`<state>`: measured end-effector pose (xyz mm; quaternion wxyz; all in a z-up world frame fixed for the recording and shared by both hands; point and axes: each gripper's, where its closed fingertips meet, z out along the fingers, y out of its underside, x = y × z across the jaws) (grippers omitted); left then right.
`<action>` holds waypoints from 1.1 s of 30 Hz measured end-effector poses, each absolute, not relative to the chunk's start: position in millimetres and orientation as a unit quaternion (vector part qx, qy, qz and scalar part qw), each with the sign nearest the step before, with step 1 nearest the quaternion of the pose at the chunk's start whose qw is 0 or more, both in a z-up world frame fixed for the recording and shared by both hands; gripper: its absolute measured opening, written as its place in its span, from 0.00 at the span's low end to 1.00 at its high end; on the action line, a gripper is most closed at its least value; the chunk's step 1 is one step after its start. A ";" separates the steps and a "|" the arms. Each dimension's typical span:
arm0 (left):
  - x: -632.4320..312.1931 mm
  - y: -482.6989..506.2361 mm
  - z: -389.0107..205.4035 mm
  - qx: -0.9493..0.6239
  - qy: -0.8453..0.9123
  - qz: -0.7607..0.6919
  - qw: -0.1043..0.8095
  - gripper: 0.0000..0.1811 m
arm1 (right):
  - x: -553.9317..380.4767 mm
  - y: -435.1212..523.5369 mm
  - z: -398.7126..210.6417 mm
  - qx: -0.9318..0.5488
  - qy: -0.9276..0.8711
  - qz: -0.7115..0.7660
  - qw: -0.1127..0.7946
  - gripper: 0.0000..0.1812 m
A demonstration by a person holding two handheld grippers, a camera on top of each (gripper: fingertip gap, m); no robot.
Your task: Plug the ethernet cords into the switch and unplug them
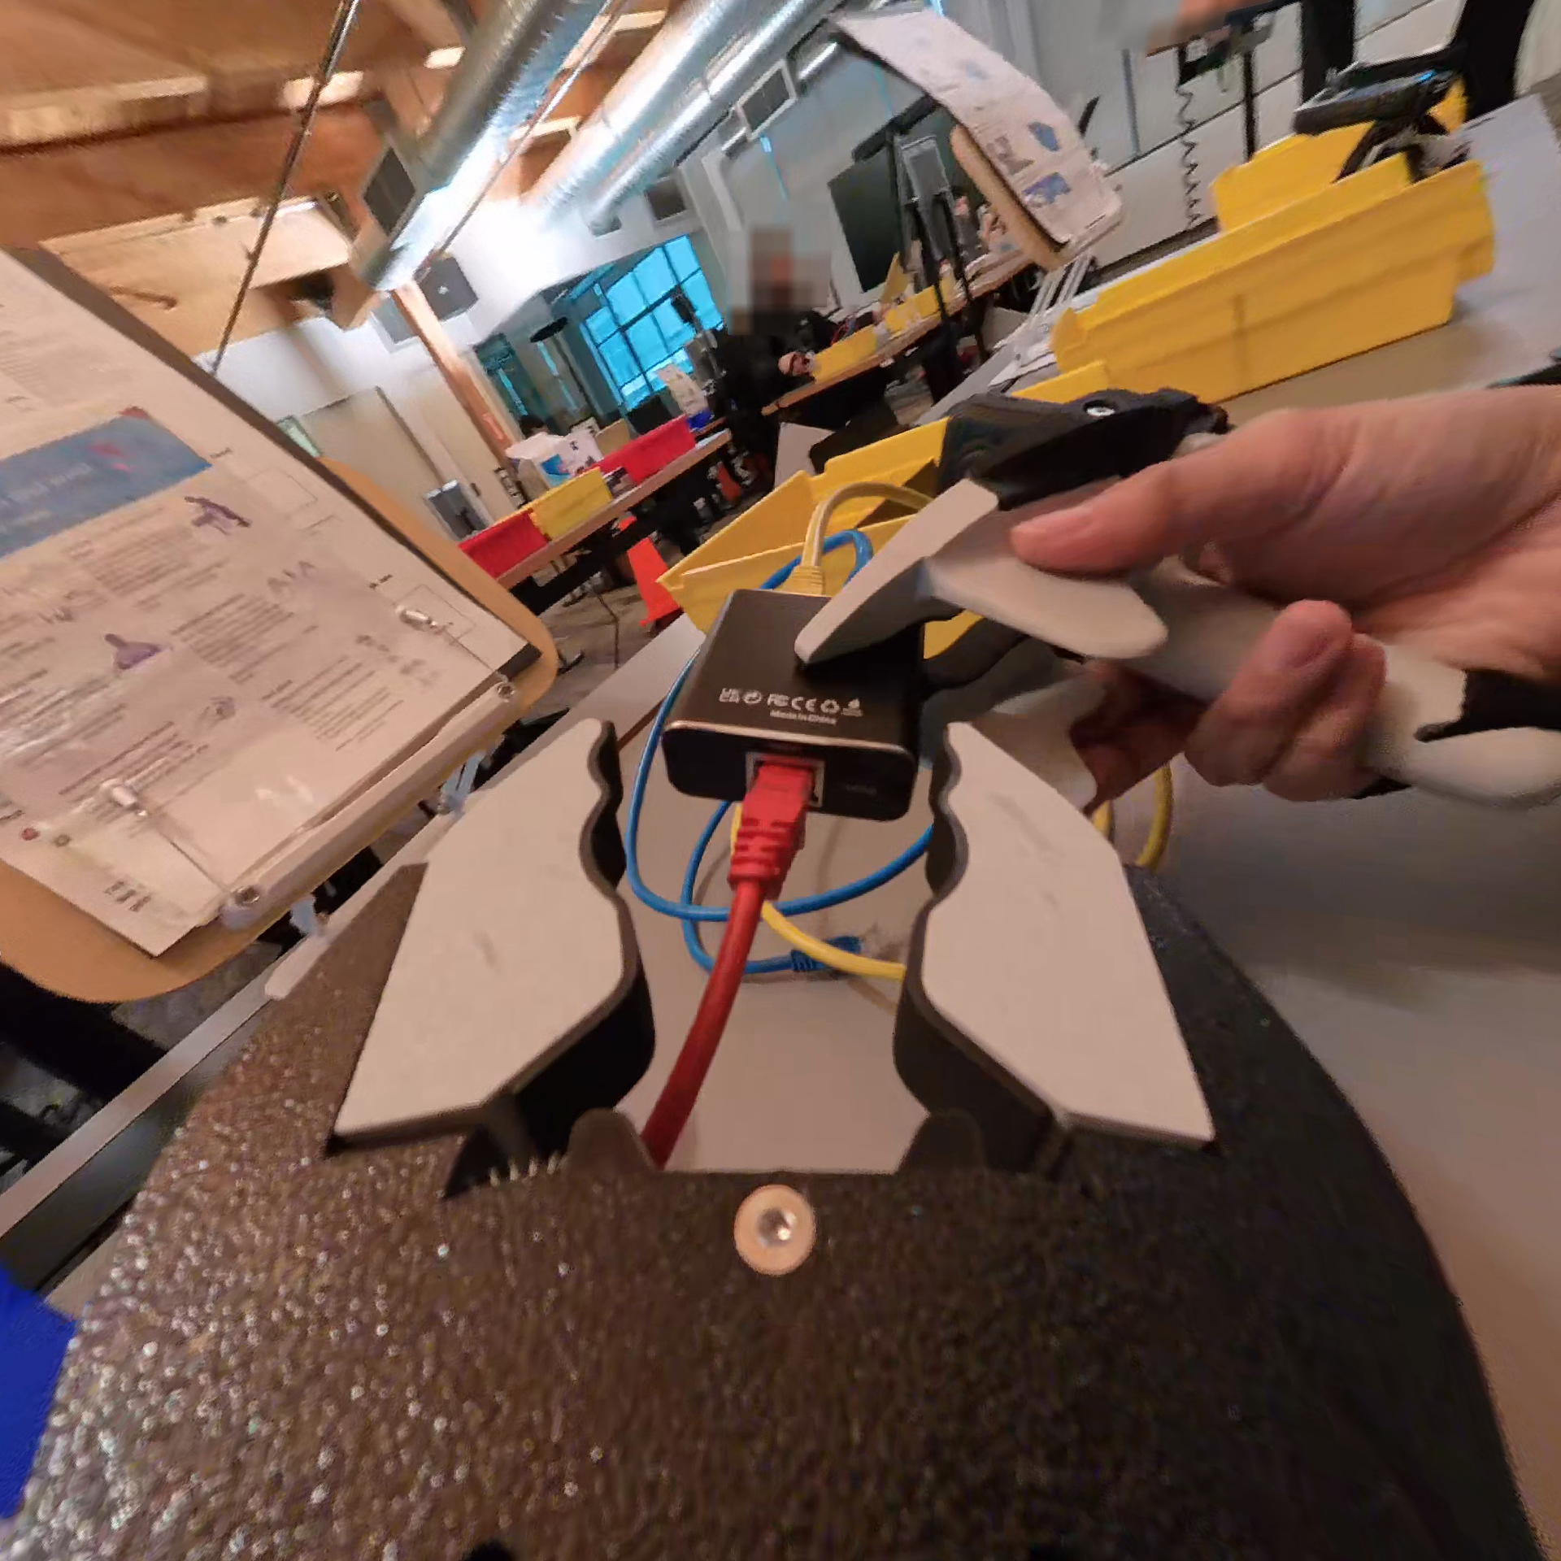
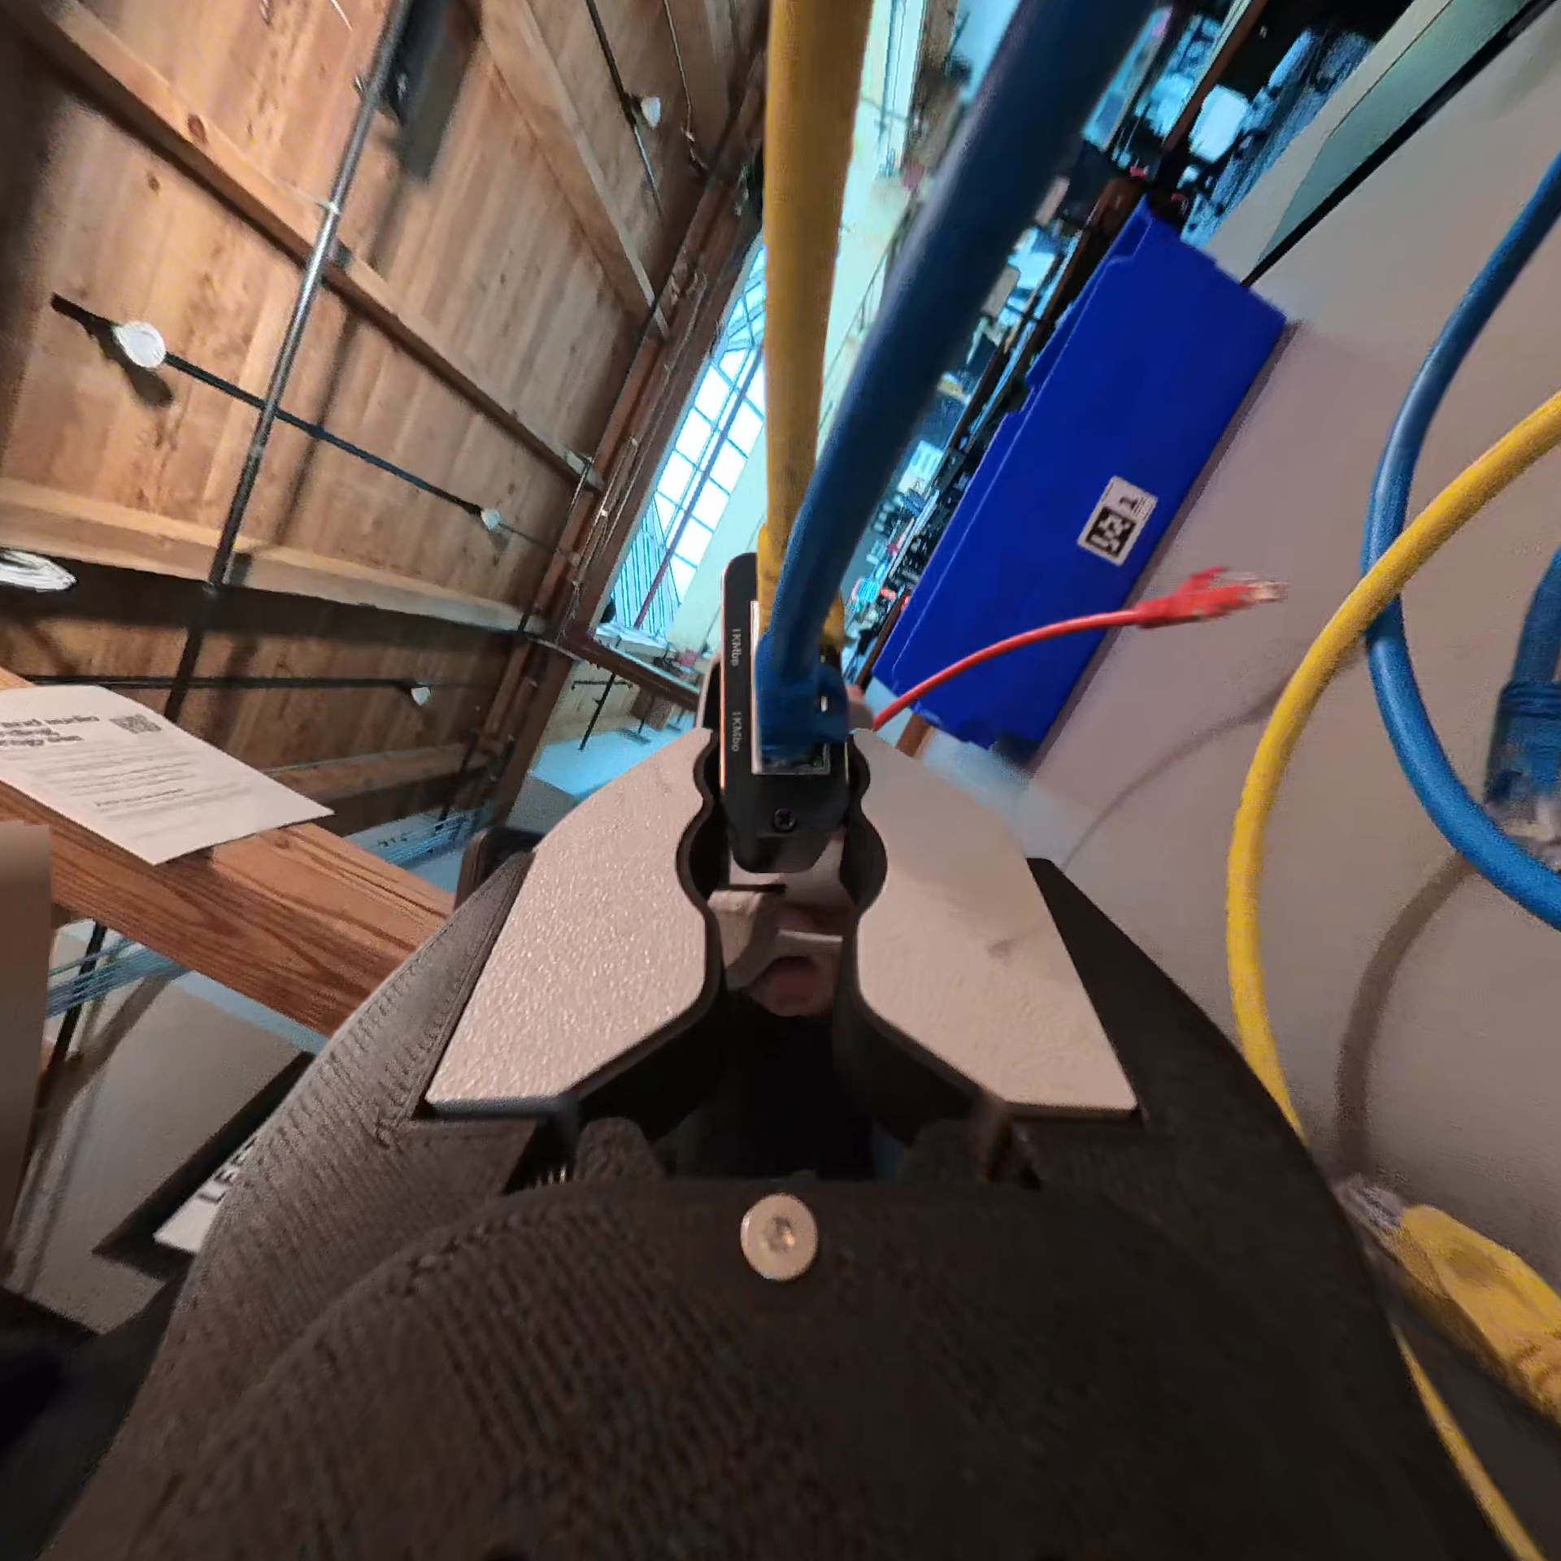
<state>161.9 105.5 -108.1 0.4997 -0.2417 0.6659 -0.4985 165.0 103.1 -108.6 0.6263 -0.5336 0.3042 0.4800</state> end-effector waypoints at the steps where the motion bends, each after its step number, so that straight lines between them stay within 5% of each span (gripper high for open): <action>1: 161.1 103.4 -107.7 -0.230 0.667 -0.506 0.496 0.36 | 159.6 104.6 -108.7 -0.539 0.298 0.485 0.620 0.14; 14: 155.4 93.5 -127.1 -0.145 0.703 -0.541 0.437 0.35 | 136.5 102.3 -119.7 -0.613 0.216 0.506 0.568 0.14; 30: 165.9 108.1 -135.4 -0.254 0.658 -0.540 0.458 0.35 | 148.2 113.4 -123.7 -0.568 0.252 0.510 0.595 0.14; 33: 162.0 119.5 -128.9 -0.263 0.639 -0.561 0.457 0.34 | 157.1 111.5 -127.9 -0.578 0.270 0.484 0.599 0.28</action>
